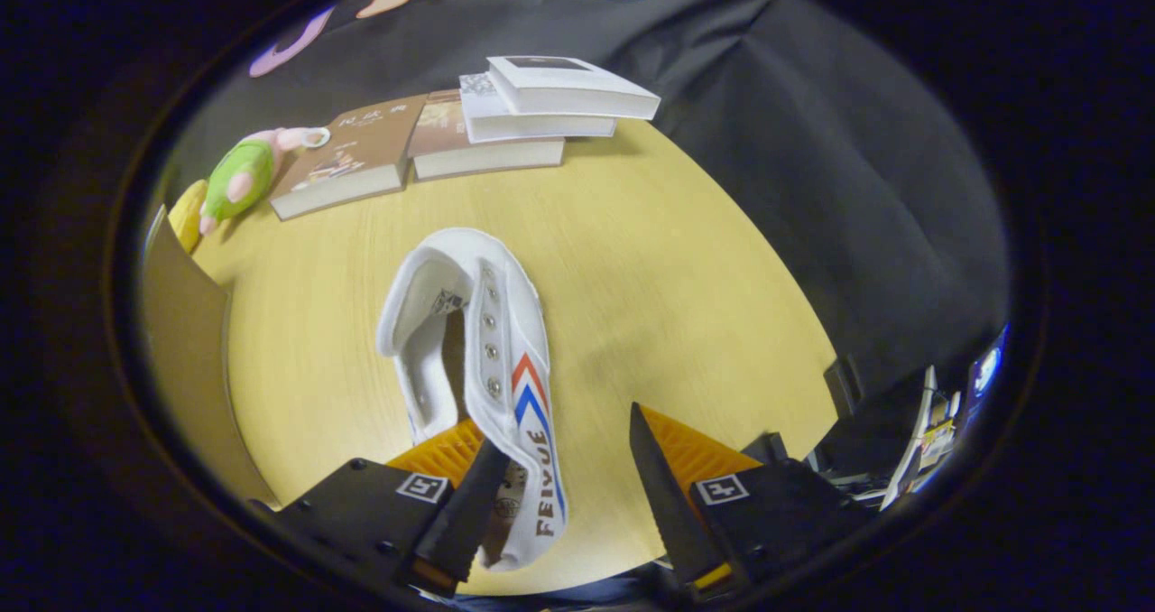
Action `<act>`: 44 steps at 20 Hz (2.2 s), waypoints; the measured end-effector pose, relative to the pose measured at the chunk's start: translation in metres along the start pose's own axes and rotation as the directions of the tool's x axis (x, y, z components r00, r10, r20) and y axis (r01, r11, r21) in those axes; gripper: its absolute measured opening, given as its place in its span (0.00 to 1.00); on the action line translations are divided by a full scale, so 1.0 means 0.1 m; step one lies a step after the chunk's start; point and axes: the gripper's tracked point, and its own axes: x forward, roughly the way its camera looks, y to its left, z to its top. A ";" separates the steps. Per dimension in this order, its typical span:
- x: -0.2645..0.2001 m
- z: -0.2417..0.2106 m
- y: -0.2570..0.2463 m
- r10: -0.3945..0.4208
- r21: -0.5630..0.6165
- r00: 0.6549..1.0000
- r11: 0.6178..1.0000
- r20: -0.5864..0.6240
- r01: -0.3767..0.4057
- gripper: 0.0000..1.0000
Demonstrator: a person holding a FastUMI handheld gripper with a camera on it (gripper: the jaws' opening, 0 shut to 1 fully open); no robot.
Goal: Open the storage box then place both shoes into the box .Put the left shoe in first, then the right shoe, with the right side of both shoes facing outward in a uniform manner.
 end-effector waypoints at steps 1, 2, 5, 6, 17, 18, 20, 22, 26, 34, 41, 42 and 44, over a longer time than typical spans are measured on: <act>0.03 0.07 0.00 0.003 0.013 1.000 1.000 0.021 -0.003 0.83; 0.06 0.13 0.00 0.012 0.033 0.999 0.999 0.041 -0.014 0.82; 0.16 0.20 0.09 0.057 0.059 0.997 0.996 0.057 -0.060 0.73; 0.19 0.22 0.09 0.056 0.069 0.997 0.996 0.061 -0.061 0.70; 0.18 0.17 0.24 0.040 0.105 0.996 0.993 0.081 -0.049 0.35; 0.16 0.19 0.28 0.053 0.130 0.995 0.989 0.090 -0.065 0.35; 0.18 0.17 0.29 0.046 0.124 0.993 0.990 0.113 -0.060 0.28; 0.17 0.18 0.27 0.020 0.136 0.991 0.990 0.132 -0.039 0.21; 0.15 0.21 0.20 -0.041 0.222 0.972 0.975 0.232 -0.012 0.12; 0.08 0.22 0.19 -0.054 0.239 0.964 0.971 0.262 -0.010 0.04; -0.54 0.41 0.14 -0.067 0.246 0.941 0.969 0.333 -0.018 0.04; -0.69 0.45 0.10 -0.078 0.238 0.935 0.971 0.346 -0.007 0.04; -1.03 0.53 0.00 -0.109 0.214 0.920 0.976 0.376 0.028 0.04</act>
